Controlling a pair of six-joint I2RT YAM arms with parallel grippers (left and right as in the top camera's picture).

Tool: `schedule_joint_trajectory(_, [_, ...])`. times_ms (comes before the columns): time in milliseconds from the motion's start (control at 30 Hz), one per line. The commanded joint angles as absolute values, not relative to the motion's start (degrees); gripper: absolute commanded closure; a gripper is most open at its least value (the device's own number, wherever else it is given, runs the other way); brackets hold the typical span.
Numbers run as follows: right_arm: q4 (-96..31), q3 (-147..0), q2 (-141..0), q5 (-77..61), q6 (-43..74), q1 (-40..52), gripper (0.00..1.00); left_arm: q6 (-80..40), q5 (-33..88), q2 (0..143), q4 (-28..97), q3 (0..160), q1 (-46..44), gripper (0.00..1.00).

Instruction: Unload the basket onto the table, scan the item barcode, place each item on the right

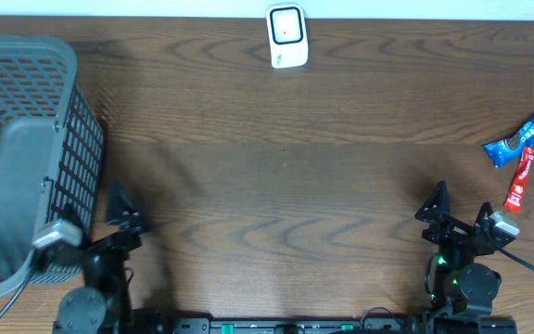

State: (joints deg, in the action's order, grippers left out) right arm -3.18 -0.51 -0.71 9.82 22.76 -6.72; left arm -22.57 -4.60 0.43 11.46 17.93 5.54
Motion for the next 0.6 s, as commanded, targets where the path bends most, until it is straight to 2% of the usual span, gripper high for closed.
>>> schedule_joint_trajectory(0, [-3.2, -0.3, -0.3, 10.0, 22.0, -5.9, 0.01, -14.8, -2.3, 0.3, 8.9, 14.9, 2.7, 0.02])
schedule_joint_trajectory(233, [-3.2, -0.3, -0.3, 10.0, 22.0, -5.9, 0.01, -7.4, -2.1, 0.3, 8.8, 9.8, 0.6, 0.02])
schedule_joint_trajectory(567, [-3.2, -0.3, -0.3, 10.0, 22.0, -5.9, 0.01, -6.0, -2.1, 0.1, 6.2, 2.2, 0.6, 0.02])
